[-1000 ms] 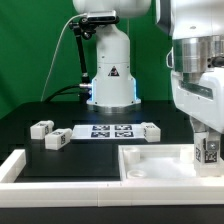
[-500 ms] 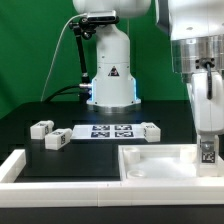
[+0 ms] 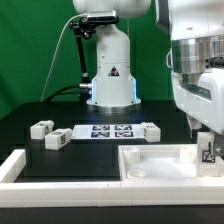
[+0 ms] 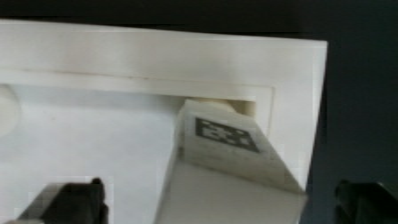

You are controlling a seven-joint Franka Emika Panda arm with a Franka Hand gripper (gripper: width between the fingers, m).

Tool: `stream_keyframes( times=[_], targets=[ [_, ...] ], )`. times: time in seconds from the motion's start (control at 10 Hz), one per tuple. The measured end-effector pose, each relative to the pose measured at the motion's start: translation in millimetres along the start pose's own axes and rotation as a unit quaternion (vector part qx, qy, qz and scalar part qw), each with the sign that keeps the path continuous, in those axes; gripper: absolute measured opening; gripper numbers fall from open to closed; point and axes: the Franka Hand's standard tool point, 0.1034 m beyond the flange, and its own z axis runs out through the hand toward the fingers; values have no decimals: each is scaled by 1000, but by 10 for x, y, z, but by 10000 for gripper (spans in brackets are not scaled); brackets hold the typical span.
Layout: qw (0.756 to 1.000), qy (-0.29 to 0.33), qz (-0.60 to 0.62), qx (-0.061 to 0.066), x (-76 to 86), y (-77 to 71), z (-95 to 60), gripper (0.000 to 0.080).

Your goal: Assemble one leg

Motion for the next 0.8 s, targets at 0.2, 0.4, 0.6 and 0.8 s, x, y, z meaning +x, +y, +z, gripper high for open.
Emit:
stream_keyframes(
  times=[0.2,0.4,0.6,0.8],
  targets=[
    [995,0,-105,1,0,-14,-11,649],
    [983,0,-183,0,-25,-16,-13,649],
    [946,6,-325,-4,-40,-22,-16,649],
    [895,11,-446,-14,-26,-44,-16,649]
  ],
)
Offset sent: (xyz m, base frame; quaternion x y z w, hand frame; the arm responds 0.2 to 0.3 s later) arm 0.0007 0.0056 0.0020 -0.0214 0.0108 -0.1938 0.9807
